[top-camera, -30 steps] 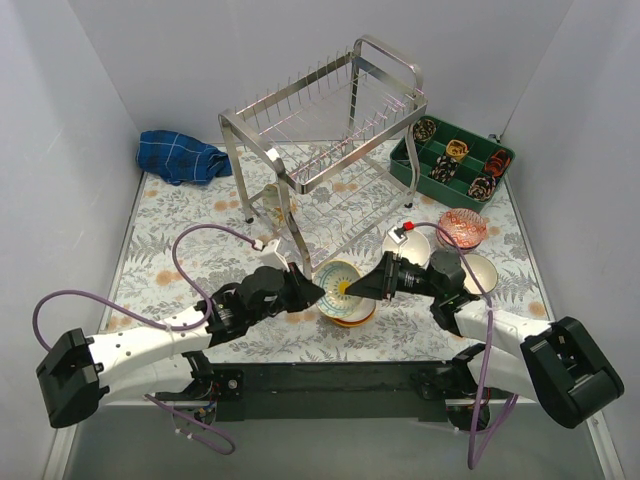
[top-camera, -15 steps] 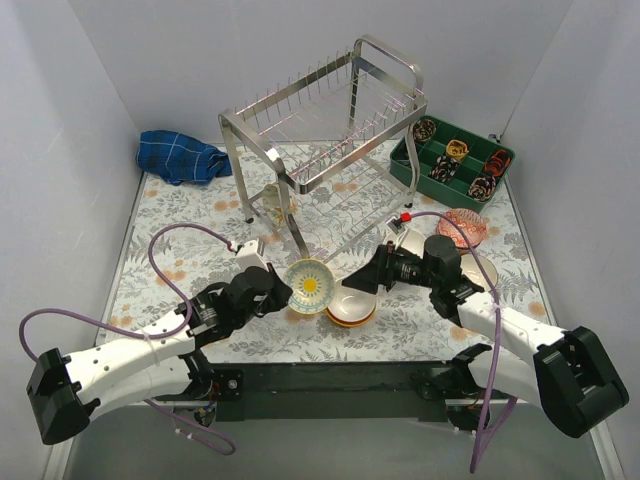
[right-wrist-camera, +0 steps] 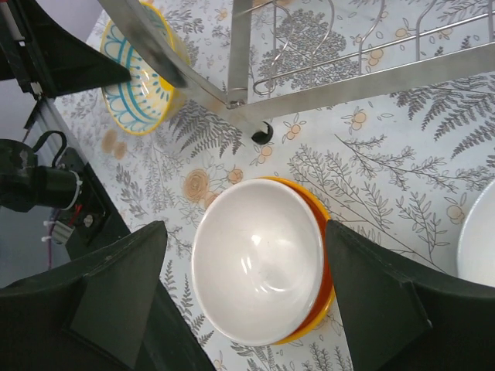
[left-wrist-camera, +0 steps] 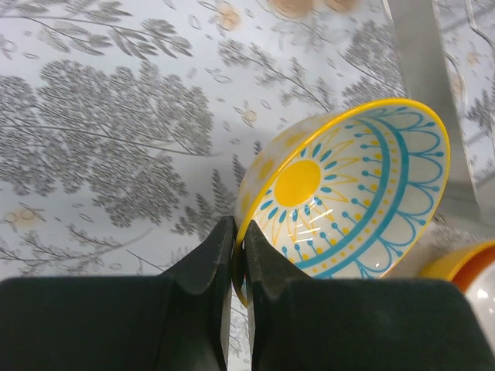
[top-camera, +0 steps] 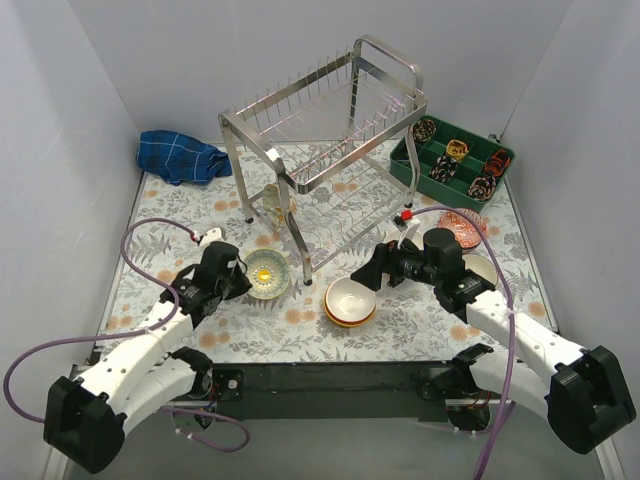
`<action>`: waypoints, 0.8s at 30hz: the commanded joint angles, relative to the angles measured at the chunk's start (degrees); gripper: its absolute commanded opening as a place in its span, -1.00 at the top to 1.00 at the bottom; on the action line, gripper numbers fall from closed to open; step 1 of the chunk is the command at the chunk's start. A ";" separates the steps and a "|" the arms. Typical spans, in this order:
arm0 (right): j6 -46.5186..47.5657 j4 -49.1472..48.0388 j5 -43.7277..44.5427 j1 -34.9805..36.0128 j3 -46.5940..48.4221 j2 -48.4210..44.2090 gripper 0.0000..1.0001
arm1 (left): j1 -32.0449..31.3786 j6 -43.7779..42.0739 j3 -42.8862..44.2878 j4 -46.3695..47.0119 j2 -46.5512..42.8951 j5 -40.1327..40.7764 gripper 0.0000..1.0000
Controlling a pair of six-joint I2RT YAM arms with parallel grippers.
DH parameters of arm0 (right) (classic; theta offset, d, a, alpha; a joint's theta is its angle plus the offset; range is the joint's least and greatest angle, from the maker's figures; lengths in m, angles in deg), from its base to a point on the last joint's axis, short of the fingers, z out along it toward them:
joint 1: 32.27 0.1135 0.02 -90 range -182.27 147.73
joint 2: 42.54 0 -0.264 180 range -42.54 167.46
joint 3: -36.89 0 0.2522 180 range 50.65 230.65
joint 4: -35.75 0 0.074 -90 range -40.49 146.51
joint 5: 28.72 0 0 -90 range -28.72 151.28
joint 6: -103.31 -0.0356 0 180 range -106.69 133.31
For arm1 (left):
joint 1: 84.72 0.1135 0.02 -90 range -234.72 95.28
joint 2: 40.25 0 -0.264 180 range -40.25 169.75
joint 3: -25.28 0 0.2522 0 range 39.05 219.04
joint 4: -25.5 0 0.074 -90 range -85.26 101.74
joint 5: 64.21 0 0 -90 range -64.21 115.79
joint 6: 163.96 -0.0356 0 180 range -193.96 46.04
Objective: Unload the bowls from the dish rack
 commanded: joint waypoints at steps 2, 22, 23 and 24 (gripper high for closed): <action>3.90 1.39 3.26 -0.18 1.79 -2.15 -0.83 | 11.75 -6.48 0.27 6.78 4.18 -8.50 1.00; 6.89 0.34 7.30 -0.18 1.43 -0.75 -0.97 | 29.19 -10.88 0.10 14.43 13.85 -18.46 0.56; 7.06 0.25 7.31 -0.18 1.61 -0.40 -0.97 | 29.19 -10.88 -0.17 14.43 13.59 -18.45 0.51; 7.06 -0.01 7.31 -0.18 1.70 -0.04 -0.97 | 29.19 -10.97 -0.26 14.35 13.24 -18.45 0.42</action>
